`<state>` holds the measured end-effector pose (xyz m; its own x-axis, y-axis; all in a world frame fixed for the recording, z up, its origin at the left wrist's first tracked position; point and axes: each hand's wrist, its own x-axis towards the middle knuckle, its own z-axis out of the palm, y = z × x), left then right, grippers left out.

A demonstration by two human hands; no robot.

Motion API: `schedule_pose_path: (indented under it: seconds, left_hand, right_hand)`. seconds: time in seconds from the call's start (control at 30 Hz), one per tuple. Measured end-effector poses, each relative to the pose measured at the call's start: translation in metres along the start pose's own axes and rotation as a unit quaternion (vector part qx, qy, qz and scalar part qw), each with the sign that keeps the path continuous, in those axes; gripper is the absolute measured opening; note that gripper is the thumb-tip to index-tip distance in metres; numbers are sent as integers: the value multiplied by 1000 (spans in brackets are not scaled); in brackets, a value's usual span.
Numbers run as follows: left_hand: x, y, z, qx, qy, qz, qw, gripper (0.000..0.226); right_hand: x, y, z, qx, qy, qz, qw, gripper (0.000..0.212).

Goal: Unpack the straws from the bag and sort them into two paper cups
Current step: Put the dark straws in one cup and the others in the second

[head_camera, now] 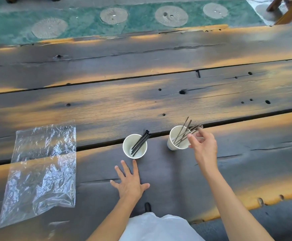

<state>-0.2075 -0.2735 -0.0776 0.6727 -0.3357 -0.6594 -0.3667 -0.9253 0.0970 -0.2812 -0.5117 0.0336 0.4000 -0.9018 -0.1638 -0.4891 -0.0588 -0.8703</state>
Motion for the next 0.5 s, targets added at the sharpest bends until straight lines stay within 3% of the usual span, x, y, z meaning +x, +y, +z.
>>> schedule_pose_path:
  seconds: [0.1, 0.2, 0.27, 0.33, 0.4, 0.5]
  left_hand:
    - [-3, -6, -5, -38, -4, 12, 999, 104]
    - [-10, -19, -15, -114, 10, 32, 993, 85]
    - [-18, -38, -23, -202, 60, 49, 976, 68]
    - [-26, -66, -34, -261, 144, 39, 954, 55]
    - [-30, -104, -47, -288, 213, -21, 933, 50]
    - [-37, -165, -59, -323, 255, -106, 905, 48]
  right_hand:
    - [-16, 7, -3, 17, 16, 33, 999, 49]
    - [-45, 9, 5, 117, 68, 114, 984, 17]
    - [-67, 13, 16, 148, 56, 158, 975, 25]
    - [-94, 16, 32, 133, -25, 179, 975, 31]
    - [-120, 15, 51, 103, -130, 187, 968, 31]
    - [-150, 12, 81, 50, -280, 204, 937, 24]
